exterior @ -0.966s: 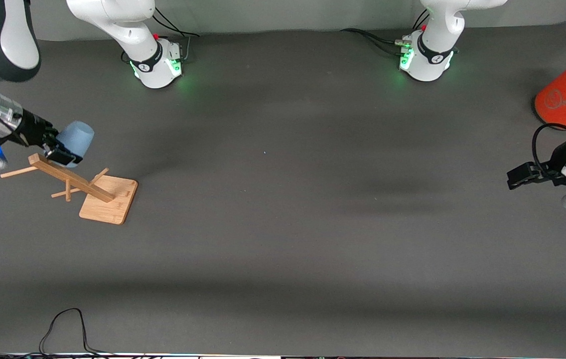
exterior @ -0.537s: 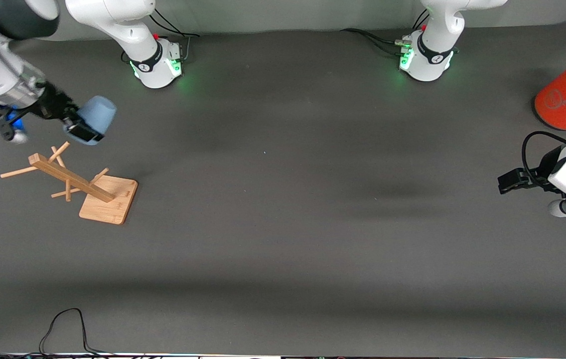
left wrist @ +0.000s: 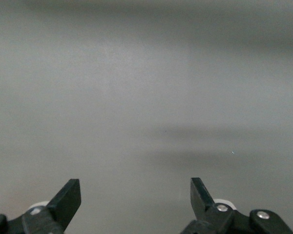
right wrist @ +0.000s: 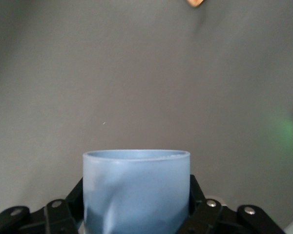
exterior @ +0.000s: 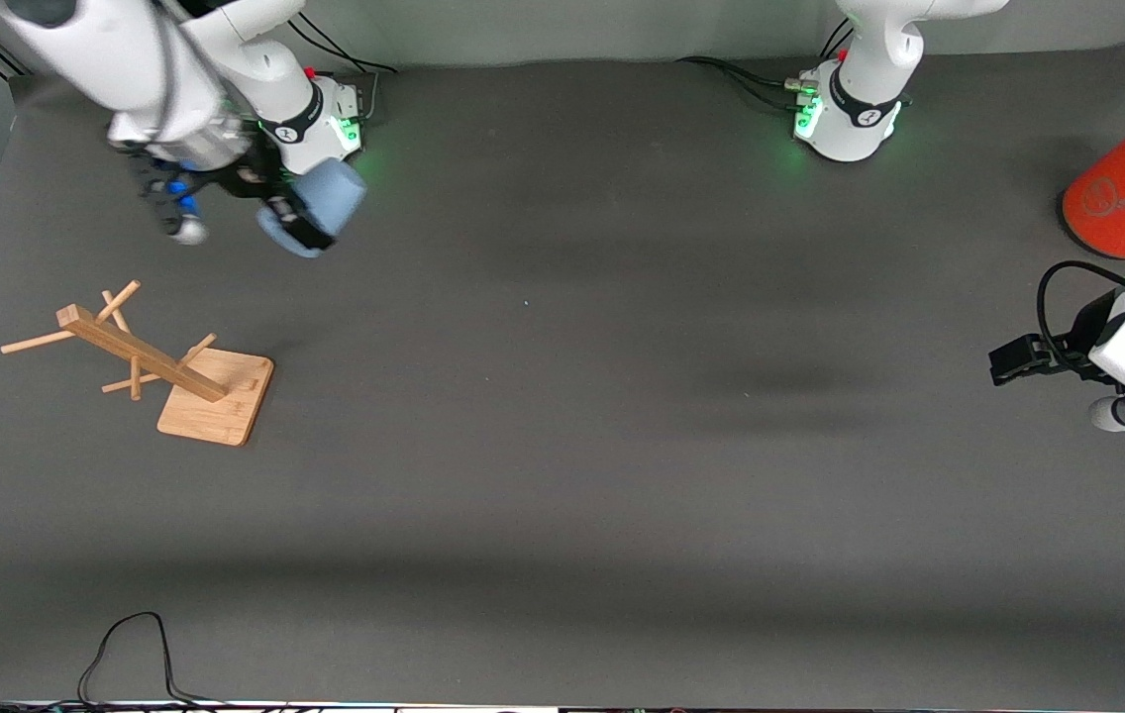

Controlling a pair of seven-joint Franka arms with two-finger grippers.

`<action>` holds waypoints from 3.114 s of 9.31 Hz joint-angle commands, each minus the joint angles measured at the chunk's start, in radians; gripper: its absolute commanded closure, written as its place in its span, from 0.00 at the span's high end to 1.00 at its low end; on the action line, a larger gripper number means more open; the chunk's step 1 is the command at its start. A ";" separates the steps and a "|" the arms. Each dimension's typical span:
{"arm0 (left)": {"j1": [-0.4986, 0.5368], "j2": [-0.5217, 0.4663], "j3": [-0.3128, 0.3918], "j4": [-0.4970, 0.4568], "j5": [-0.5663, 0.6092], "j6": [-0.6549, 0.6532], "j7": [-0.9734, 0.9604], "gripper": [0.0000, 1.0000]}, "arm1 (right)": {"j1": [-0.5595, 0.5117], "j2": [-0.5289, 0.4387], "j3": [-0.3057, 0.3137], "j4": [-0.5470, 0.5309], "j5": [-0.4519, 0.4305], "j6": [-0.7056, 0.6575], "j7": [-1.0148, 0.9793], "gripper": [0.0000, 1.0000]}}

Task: Rotate and upright cup with both arms
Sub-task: 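Pull the blue cup off the peg with the right gripper, then lower the cup onto the table on its side, open the right gripper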

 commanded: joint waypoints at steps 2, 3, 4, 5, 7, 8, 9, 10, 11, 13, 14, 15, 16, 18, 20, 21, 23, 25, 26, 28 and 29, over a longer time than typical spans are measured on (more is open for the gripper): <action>-0.006 -0.006 0.004 -0.008 -0.010 0.004 0.004 1.00 | 0.185 0.417 -0.013 0.405 -0.008 -0.014 0.316 0.62; -0.006 -0.003 0.004 -0.008 -0.010 0.006 0.004 1.00 | 0.246 0.534 -0.014 0.506 -0.017 -0.012 0.420 0.62; -0.006 -0.003 0.004 -0.008 -0.010 0.004 0.007 1.00 | 0.280 0.636 -0.013 0.590 -0.060 -0.012 0.508 0.62; -0.004 -0.003 0.004 -0.008 -0.010 0.004 0.009 1.00 | 0.310 0.725 -0.013 0.668 -0.085 -0.010 0.585 0.62; -0.006 -0.003 0.004 -0.008 -0.010 0.003 0.009 1.00 | 0.362 0.906 -0.014 0.812 -0.126 0.009 0.712 0.62; -0.004 -0.002 0.004 -0.008 -0.010 0.004 0.009 1.00 | 0.383 0.973 -0.014 0.857 -0.149 0.014 0.777 0.62; -0.001 0.000 0.004 -0.008 -0.010 0.007 0.009 1.00 | 0.396 1.033 -0.014 0.895 -0.151 0.041 0.826 0.62; 0.002 0.000 0.004 -0.006 -0.010 0.007 0.010 1.00 | 0.400 1.087 -0.016 0.926 -0.152 0.052 0.881 0.62; 0.003 0.000 0.004 -0.006 -0.010 0.007 0.012 1.00 | 0.400 1.139 -0.016 0.967 -0.152 0.052 0.927 0.62; 0.002 0.000 0.004 -0.006 -0.010 0.007 0.013 1.00 | 0.402 1.208 -0.016 1.014 -0.151 0.081 1.028 0.62; 0.000 0.000 0.004 -0.006 -0.010 0.007 0.013 1.00 | 0.402 1.233 -0.014 1.015 -0.151 0.106 1.053 0.62; -0.001 0.000 0.004 -0.006 -0.010 0.006 0.013 1.00 | 0.407 1.250 -0.014 1.015 -0.151 0.123 1.070 0.62; -0.001 0.000 0.004 -0.006 -0.010 0.004 0.015 1.00 | 0.414 1.265 -0.014 1.015 -0.152 0.140 1.073 0.62; -0.003 0.000 0.004 -0.006 -0.010 -0.002 0.015 1.00 | 0.414 1.270 -0.014 1.014 -0.151 0.141 1.075 0.72; -0.006 0.000 0.004 -0.008 -0.010 -0.002 0.015 1.00 | 0.411 1.267 -0.014 1.014 -0.151 0.141 1.070 1.00; -0.007 0.000 0.004 -0.006 -0.010 -0.002 0.015 1.00 | 0.404 1.255 -0.014 1.014 -0.148 0.137 1.066 1.00; -0.007 0.000 0.004 -0.006 -0.010 0.000 0.015 1.00 | 0.394 1.197 -0.013 1.009 -0.137 0.087 1.034 1.00; -0.007 0.000 0.004 -0.006 -0.010 0.001 0.015 1.00 | 0.362 1.084 -0.013 1.009 -0.066 -0.050 0.930 1.00; -0.007 -0.002 0.004 -0.006 -0.010 0.001 0.013 1.00 | 0.333 1.021 -0.014 1.009 -0.024 -0.132 0.850 1.00; -0.023 -0.008 0.003 -0.005 -0.010 -0.011 0.001 1.00 | 0.252 0.875 -0.013 0.994 0.001 -0.271 0.611 1.00; -0.061 -0.011 0.004 -0.001 -0.005 -0.020 -0.022 1.00 | 0.186 0.754 -0.011 0.891 0.001 -0.302 0.458 1.00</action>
